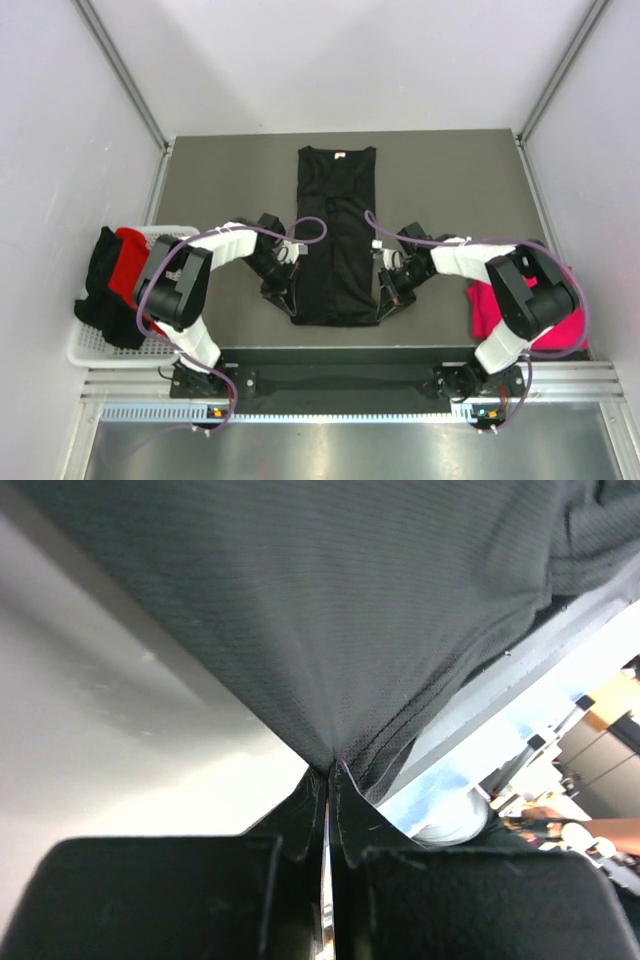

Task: Fold and stack the t-shirts
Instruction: Fold the tshirt

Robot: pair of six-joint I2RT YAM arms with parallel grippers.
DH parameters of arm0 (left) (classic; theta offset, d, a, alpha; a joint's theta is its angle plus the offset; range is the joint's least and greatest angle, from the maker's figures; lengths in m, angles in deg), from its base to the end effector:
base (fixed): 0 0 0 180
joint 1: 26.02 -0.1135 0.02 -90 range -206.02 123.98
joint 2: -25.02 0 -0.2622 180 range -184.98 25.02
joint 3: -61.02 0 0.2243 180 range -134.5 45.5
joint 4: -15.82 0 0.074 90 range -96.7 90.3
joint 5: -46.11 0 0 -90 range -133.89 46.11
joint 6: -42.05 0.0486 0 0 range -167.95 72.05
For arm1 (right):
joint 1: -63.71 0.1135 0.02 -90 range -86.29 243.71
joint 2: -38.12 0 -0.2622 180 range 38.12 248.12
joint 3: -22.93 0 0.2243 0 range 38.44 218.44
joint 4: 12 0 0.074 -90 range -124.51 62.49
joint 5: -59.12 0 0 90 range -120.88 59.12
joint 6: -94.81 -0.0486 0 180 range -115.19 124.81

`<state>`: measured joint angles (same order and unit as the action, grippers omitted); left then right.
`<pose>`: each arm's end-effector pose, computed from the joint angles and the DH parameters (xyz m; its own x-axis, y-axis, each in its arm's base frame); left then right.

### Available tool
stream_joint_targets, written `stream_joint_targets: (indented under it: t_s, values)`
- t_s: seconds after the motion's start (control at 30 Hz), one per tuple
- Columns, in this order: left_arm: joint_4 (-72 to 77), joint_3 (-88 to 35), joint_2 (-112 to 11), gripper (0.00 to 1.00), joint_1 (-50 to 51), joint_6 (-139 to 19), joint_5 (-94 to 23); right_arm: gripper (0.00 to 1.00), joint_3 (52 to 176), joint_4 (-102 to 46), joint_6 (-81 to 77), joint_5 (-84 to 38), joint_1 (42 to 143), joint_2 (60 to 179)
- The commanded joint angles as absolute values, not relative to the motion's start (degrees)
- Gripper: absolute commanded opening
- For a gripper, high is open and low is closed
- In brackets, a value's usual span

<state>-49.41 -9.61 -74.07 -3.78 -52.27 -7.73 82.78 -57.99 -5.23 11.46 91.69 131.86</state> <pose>0.2218 -0.1217 0.1525 -0.9414 0.3193 0.1085 0.2001 0.7880 -0.5823 0.1989 0.1427 0.1419 -0.9347 -0.3507 -0.0574 -0.2928 0.6686 0.6835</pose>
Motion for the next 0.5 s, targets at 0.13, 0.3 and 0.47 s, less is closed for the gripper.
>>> stream_joint_targets:
  t_s: [0.13,0.3,0.47]
  values:
    - [-51.8,-9.8,-69.3,0.0,-2.0,-50.6,-6.1,0.0,80.7,-62.4,-3.0,12.4,91.5,123.6]
    - [-52.8,-9.6,-66.7,0.0,-1.4,-50.0,-6.1,0.0,79.7,-62.6,-3.2,12.0,91.5,121.4]
    - [-52.7,-7.6,-63.6,0.0,-1.3,-50.4,-6.9,0.0,78.7,-62.3,-3.8,12.4,91.5,119.8]
